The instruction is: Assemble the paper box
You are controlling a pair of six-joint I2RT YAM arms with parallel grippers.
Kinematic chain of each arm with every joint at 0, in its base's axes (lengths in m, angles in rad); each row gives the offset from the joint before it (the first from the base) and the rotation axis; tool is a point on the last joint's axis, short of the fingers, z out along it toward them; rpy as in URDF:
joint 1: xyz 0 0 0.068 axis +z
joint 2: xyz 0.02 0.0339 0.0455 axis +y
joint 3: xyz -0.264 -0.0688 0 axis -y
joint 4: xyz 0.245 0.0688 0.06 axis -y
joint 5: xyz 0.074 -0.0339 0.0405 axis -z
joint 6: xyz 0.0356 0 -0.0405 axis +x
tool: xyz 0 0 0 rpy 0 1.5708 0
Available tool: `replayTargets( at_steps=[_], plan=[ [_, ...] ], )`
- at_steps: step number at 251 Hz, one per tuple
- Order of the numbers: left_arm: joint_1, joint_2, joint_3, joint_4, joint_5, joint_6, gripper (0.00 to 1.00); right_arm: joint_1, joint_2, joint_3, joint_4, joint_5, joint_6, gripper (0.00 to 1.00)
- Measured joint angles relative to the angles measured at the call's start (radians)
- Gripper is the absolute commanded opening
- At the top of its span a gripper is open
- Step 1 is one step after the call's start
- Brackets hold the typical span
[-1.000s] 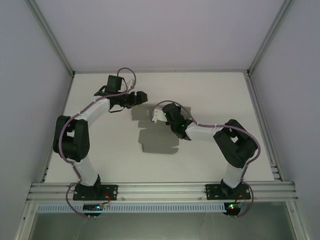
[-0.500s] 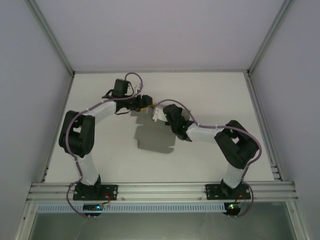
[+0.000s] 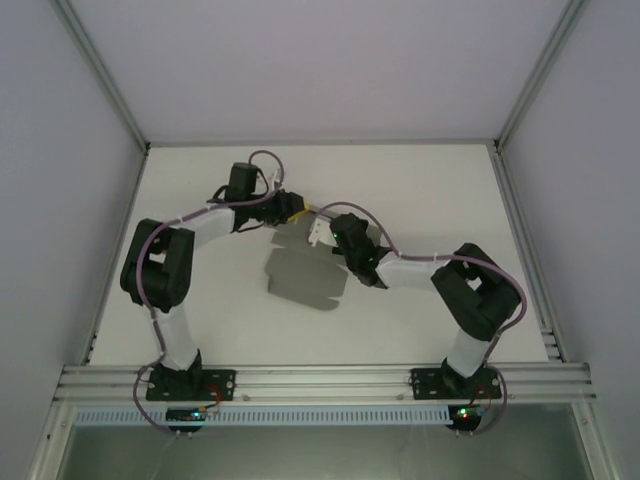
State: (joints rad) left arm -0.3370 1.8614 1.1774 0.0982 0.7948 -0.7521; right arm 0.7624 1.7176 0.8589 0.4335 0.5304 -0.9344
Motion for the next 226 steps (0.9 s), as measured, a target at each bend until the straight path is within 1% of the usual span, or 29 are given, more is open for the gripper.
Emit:
replayTargets(
  at_steps=[10, 29, 42, 57, 97, 116, 136, 160, 194, 226],
  plan=[
    [0.0, -0.012, -0.003, -0.016, -0.013, 0.018, 0.57, 0.0, -0.01, -0.005, 0.0, -0.004, 0.0, 0.0],
    [0.004, -0.05, -0.018, -0.048, -0.055, 0.064, 0.69, -0.003, -0.032, -0.016, -0.002, -0.011, 0.0, 0.0],
    [0.011, -0.093, -0.045, -0.071, -0.096, 0.089, 0.85, -0.008, -0.048, -0.019, -0.01, -0.017, 0.003, 0.0],
    [0.025, -0.164, -0.094, -0.097, -0.152, 0.135, 1.0, -0.019, -0.074, -0.024, -0.028, -0.032, 0.011, 0.0],
    [0.073, -0.332, -0.212, -0.171, -0.317, 0.234, 1.0, -0.078, -0.154, -0.032, -0.111, -0.122, 0.05, 0.0],
    [0.101, -0.369, -0.262, -0.191, -0.383, 0.268, 1.0, -0.11, -0.189, -0.039, -0.142, -0.175, 0.068, 0.0],
    [0.127, -0.373, -0.314, -0.198, -0.434, 0.297, 1.0, -0.132, -0.215, -0.039, -0.176, -0.223, 0.092, 0.0],
    [0.134, -0.358, -0.353, -0.2, -0.454, 0.319, 1.0, -0.146, -0.237, -0.039, -0.207, -0.282, 0.121, 0.0],
    [0.132, -0.302, -0.362, -0.154, -0.451, 0.334, 0.94, -0.151, -0.246, -0.04, -0.229, -0.34, 0.147, 0.0],
    [0.132, -0.238, -0.364, -0.098, -0.41, 0.346, 0.93, -0.151, -0.246, -0.039, -0.237, -0.364, 0.166, 0.0]
  ],
)
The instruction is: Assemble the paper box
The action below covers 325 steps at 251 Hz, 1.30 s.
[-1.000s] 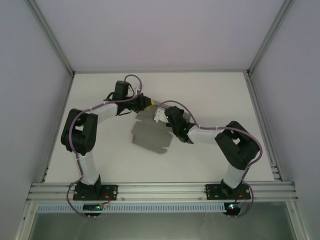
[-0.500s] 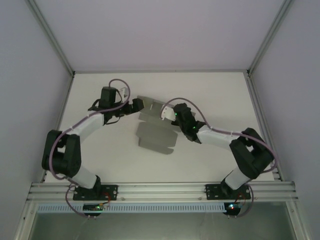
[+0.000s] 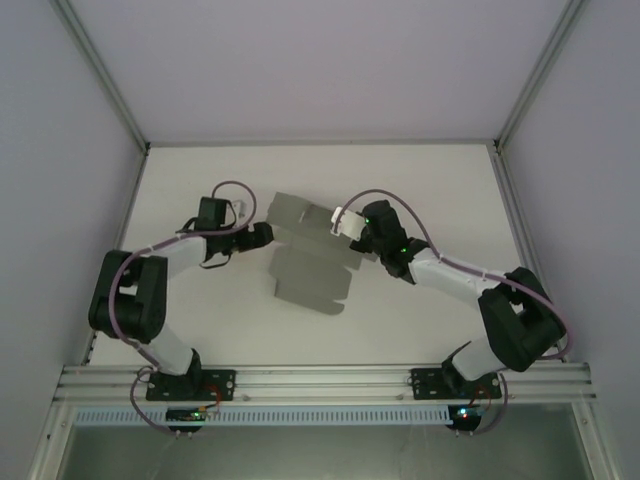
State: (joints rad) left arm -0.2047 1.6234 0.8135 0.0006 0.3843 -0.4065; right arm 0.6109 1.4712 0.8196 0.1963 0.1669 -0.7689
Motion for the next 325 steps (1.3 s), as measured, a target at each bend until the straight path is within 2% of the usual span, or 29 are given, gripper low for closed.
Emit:
replayTargets(
  at_steps=[64, 129, 149, 186, 220, 265, 295, 325],
  plan=[
    [-0.014, 0.009, -0.04, 0.182, 0.199, 0.008, 0.91, -0.006, 0.0, 0.0, -0.008, -0.007, 0.031, 0.0],
    [-0.065, 0.052, -0.041, 0.284, 0.327, 0.001, 0.76, -0.006, 0.0, 0.0, -0.004, -0.027, 0.088, 0.0],
    [-0.073, 0.092, -0.041, 0.35, 0.364, -0.039, 0.69, -0.008, 0.0, -0.008, 0.011, -0.028, 0.105, 0.0],
    [-0.076, 0.147, -0.04, 0.457, 0.42, -0.107, 0.42, -0.008, 0.002, -0.025, 0.047, -0.021, 0.128, 0.0],
    [-0.083, 0.169, -0.04, 0.536, 0.45, -0.166, 0.38, -0.008, 0.002, -0.037, 0.087, -0.015, 0.153, 0.0],
    [-0.086, 0.181, -0.041, 0.614, 0.468, -0.234, 0.18, -0.009, 0.002, -0.072, 0.155, -0.018, 0.187, 0.0],
    [-0.084, 0.181, -0.044, 0.634, 0.462, -0.257, 0.0, -0.011, 0.002, -0.073, 0.175, -0.008, 0.198, 0.0],
    [-0.084, 0.18, -0.044, 0.617, 0.442, -0.264, 0.0, -0.011, 0.001, -0.075, 0.178, -0.008, 0.201, 0.0]
  ],
)
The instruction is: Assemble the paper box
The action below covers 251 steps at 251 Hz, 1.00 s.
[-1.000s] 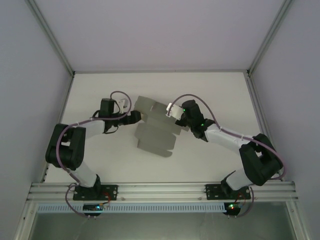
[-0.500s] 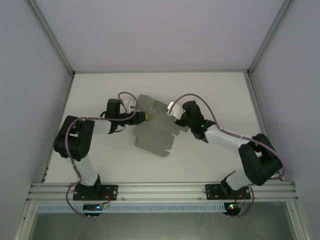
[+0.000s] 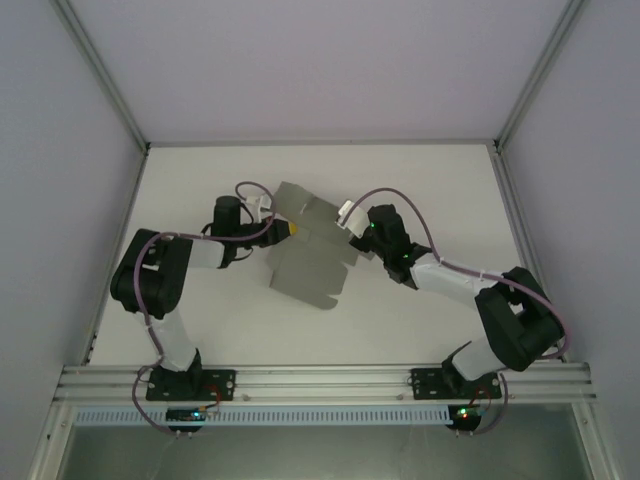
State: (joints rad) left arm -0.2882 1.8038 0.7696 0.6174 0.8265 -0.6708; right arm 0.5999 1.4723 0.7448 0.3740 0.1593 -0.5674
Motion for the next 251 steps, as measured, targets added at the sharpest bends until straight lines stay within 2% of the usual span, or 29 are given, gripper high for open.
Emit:
replayTargets(
  at_steps=[12, 16, 34, 39, 62, 105, 140, 168, 208, 251],
  plan=[
    [-0.001, -0.001, 0.0, -0.014, -0.009, 0.001, 0.01, 0.001, -0.002, 0.0, -0.003, -0.006, 0.0, 0.0],
    [-0.002, -0.001, 0.0, -0.02, -0.014, 0.004, 0.09, 0.002, -0.003, 0.0, -0.004, -0.007, -0.002, 0.0],
    [-0.005, -0.003, 0.007, -0.052, -0.029, 0.017, 0.61, 0.005, -0.01, 0.0, -0.019, -0.011, -0.021, 0.0],
    [-0.006, -0.004, 0.01, -0.062, -0.035, 0.02, 0.72, 0.007, -0.013, 0.0, -0.025, -0.01, -0.028, 0.0],
    [-0.01, -0.028, 0.017, -0.128, -0.072, 0.045, 1.0, 0.014, -0.022, 0.001, -0.055, 0.015, -0.089, 0.0],
    [-0.008, -0.16, 0.017, -0.312, -0.188, 0.133, 1.0, 0.035, -0.009, 0.034, -0.068, 0.107, -0.266, 0.0],
    [0.013, -0.288, 0.064, -0.5, -0.335, 0.2, 1.0, 0.059, 0.066, 0.036, 0.063, 0.192, -0.472, 0.0],
    [0.074, -0.319, 0.145, -0.599, -0.441, 0.222, 0.99, 0.086, 0.158, 0.035, 0.199, 0.238, -0.654, 0.0],
    [0.169, -0.273, 0.229, -0.651, -0.526, 0.225, 1.0, 0.116, 0.285, 0.016, 0.446, 0.263, -0.858, 0.0],
    [0.219, -0.055, 0.383, -0.673, -0.546, 0.234, 1.0, 0.128, 0.343, 0.009, 0.571, 0.264, -0.949, 0.0]
  ],
)
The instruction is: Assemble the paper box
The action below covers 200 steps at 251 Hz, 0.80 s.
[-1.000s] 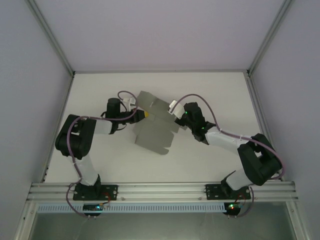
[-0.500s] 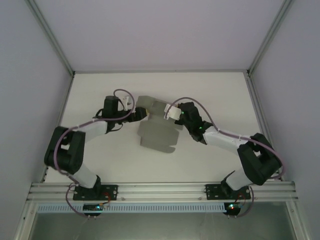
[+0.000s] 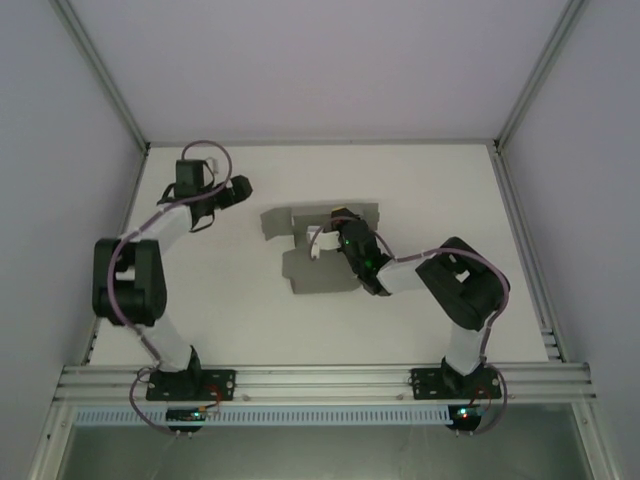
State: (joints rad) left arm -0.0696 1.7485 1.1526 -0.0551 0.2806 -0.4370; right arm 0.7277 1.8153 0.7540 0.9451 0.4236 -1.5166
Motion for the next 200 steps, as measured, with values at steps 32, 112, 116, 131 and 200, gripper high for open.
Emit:
replayTargets(
  at_steps=[32, 112, 116, 131, 200],
  plan=[
    [-0.023, 0.118, 0.051, -0.001, 0.054, 0.045, 0.91, 0.002, 0.0, -0.001, 0.025, 0.0, -0.004, 0.0],
    [-0.158, 0.11, -0.105, 0.097, 0.19, 0.148, 0.62, 0.008, 0.001, -0.027, 0.051, 0.045, -0.002, 0.0],
    [-0.161, 0.107, -0.117, 0.103, 0.194, 0.154, 0.61, 0.008, 0.001, -0.029, 0.051, 0.048, -0.002, 0.0],
    [-0.179, 0.094, -0.164, 0.124, 0.204, 0.167, 0.6, 0.014, 0.001, -0.035, 0.053, 0.061, 0.001, 0.0],
    [-0.249, 0.047, -0.315, 0.342, 0.197, 0.19, 0.59, 0.046, 0.001, -0.066, 0.077, 0.106, 0.001, 0.0]
  ],
)
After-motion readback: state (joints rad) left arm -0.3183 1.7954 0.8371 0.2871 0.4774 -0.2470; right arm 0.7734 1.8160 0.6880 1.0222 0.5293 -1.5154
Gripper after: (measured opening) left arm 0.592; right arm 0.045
